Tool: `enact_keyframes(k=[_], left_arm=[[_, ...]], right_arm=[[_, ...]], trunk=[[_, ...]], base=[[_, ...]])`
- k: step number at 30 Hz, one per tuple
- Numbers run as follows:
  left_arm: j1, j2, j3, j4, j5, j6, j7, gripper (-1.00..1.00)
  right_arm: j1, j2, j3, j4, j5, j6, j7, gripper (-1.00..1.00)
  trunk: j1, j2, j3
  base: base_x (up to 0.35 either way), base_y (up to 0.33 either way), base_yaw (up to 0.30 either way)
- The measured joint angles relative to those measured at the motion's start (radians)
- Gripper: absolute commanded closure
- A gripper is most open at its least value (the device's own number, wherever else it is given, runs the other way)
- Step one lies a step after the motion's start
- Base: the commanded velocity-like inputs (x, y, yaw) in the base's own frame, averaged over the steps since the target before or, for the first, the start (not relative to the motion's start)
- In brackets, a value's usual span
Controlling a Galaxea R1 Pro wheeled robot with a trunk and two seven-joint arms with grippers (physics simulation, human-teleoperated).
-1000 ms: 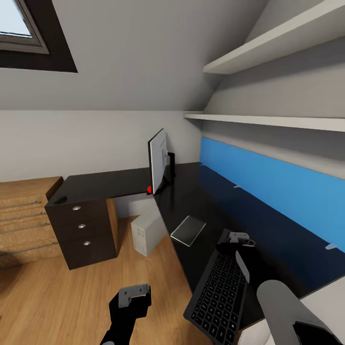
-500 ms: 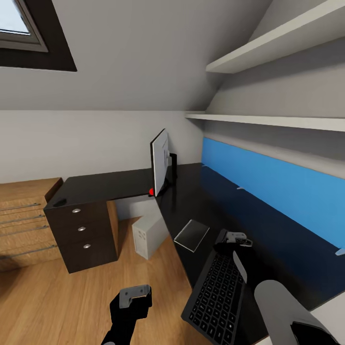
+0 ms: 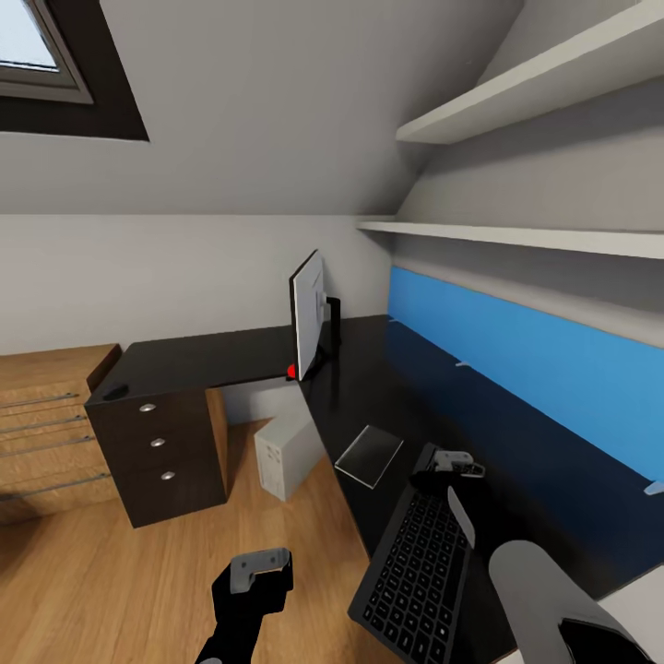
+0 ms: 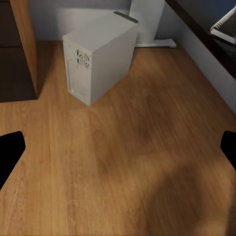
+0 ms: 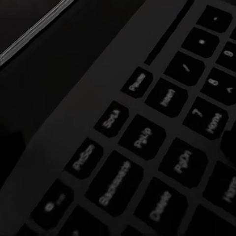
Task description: In the bedroom, organize the workspace by keeping the computer under the desk, ensuring the monitor is on the desk, placing the keyboard on the desk next to the monitor, placing the mouse on the desk next to the keyboard, moving the folder from the swivel chair onto the desk next to the mouse, stacking the notebook on top of the folder with the pen on top of the notebook, and positioning the swivel chair next to the desk.
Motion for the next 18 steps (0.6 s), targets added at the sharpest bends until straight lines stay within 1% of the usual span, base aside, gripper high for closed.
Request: enact_keyframes(k=[5,18], left_arm=[[0.0,0.0,0.0,0.001,0.0,0.001,0.0,-1.0],[0.0,0.0,0.0,0.001,0.0,0.003,-0.001,-1.0]], right_arm=[[0.001,0.0,0.0,0.017,-0.004,0.0,0.001,-1.0],[0.001,0.002,0.0,0.017,-0.004,-0.003,0.001,-1.0]], trunk=[[-0.019,0.035,0.016],[-0.019,0.035,0.016]], base=[[0.0,0.0,0.0],[0.0,0.0,0.0]])
